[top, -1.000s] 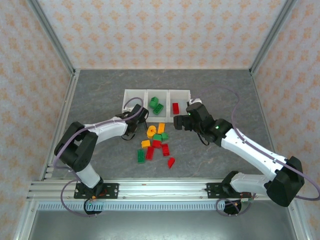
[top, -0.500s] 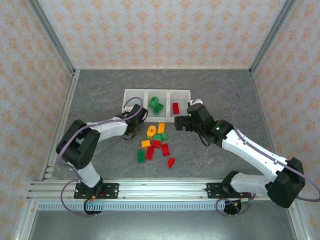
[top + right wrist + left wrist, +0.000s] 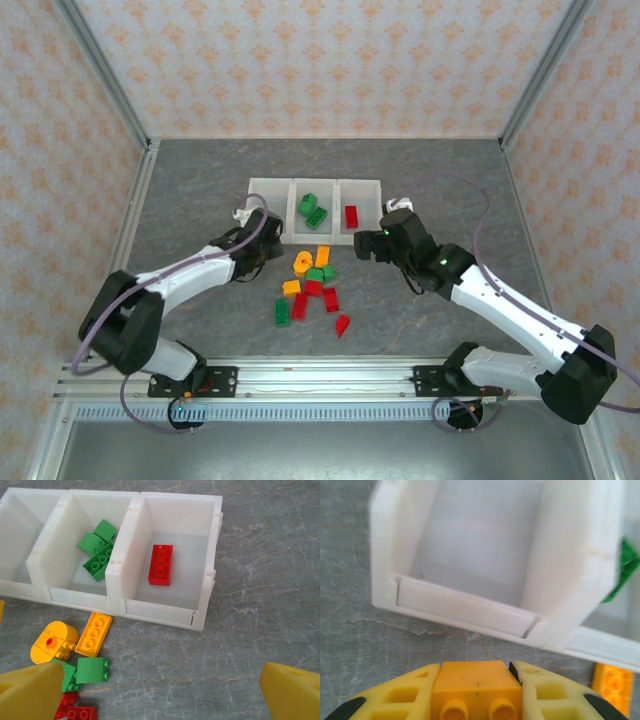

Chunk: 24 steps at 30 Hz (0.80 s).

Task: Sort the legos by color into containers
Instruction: Place the lego in the container.

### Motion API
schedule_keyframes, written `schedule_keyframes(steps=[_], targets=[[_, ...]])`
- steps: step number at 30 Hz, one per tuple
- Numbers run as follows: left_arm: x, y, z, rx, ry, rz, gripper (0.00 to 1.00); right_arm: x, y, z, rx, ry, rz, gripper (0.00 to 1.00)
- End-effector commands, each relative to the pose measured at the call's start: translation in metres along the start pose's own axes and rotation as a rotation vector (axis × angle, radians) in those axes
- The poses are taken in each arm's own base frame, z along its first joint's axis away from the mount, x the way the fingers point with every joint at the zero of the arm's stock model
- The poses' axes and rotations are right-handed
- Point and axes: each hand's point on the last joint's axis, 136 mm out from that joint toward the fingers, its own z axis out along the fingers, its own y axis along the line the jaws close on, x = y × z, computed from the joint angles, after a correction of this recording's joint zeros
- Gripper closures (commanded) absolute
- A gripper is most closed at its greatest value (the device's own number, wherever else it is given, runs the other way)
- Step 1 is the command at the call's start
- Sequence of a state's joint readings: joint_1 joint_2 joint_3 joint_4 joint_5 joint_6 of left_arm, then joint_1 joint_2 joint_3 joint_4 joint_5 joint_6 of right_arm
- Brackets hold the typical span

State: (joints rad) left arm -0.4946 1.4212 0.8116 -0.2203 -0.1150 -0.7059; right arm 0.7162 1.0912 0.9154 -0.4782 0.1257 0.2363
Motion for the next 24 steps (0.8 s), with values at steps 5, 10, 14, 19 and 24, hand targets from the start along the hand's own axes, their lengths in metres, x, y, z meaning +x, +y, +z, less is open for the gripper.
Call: schedule_keyframes(steps=[5,10,14,19,24], targets=[[-0.05,0.004,-0.035,-0.09,-0.083,0.067,0.75,-0.016,-0.017,-0.014,0.056,-0.104,0.041,0.0],[-0.077,-0.002,-0.021,-0.137,-0.067,0.124,0.74,-0.016,-0.019,-0.014,0.071,-0.106,0.03,0.0],[-0.093,-0.015,-0.002,-0.132,-0.058,0.145,0.74,-0.013,-0.023,-0.015,0.083,-0.103,0.024,0.0],[-0.106,-0.022,0.027,-0.154,-0.041,0.156,0.72,-0.011,-0.026,-0.019,0.08,-0.114,0.028,0.0],[-0.109,-0.03,0.053,-0.157,-0.031,0.163,0.68,-0.011,-0.027,-0.023,0.072,-0.128,0.031,0.0]])
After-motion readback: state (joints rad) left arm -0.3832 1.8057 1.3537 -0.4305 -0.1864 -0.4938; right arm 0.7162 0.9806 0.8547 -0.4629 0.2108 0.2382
